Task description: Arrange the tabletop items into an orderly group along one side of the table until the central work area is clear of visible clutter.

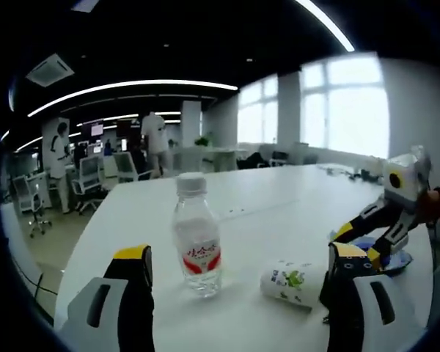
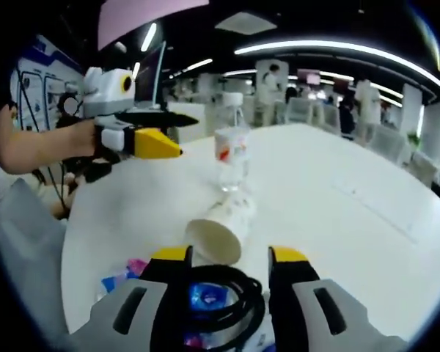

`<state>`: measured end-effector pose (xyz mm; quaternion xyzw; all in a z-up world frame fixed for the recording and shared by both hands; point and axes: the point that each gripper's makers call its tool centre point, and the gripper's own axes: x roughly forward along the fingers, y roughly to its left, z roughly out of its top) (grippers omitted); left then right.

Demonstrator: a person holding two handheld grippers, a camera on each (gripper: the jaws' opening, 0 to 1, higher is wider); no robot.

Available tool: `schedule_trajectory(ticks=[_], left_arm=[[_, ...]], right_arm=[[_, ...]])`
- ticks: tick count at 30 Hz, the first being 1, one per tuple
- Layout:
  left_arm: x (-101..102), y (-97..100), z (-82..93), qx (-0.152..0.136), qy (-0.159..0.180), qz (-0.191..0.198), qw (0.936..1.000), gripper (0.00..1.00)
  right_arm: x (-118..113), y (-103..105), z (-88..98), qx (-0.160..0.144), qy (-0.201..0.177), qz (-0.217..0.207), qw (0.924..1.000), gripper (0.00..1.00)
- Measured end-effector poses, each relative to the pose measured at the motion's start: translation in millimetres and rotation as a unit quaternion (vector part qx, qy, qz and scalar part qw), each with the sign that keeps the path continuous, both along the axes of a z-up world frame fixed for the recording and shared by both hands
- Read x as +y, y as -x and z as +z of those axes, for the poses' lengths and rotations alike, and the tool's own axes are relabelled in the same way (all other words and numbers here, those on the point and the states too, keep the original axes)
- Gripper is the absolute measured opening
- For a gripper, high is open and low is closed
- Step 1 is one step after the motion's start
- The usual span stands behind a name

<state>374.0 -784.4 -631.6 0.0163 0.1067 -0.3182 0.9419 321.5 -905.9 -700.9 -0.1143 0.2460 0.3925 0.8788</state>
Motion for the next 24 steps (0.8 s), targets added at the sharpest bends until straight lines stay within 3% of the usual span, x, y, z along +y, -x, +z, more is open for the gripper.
schedule_trajectory(ticks=[11,19,24], left_arm=[[-8.1,35.9,11.6,0.002,-0.007,-0.024,0.9997,0.99],[-9.3,55.9,11.2,0.009,-0.01,-0.029,0.9995,0.99],[-8.2,66.7,6.7,0.015,-0.016,-0.033,0.9992,0.99]], right_arm=[[9.1,-8.5,4.0,-0.024,0.007,0.003,0.9997,0.29],[3.7,-14.7,-15.5,0.005,0.021,-0.015,0.9997,0.24],[7.0,-17.2,-18.2,0.017,0.007,-0.022,0.9996,0.17]])
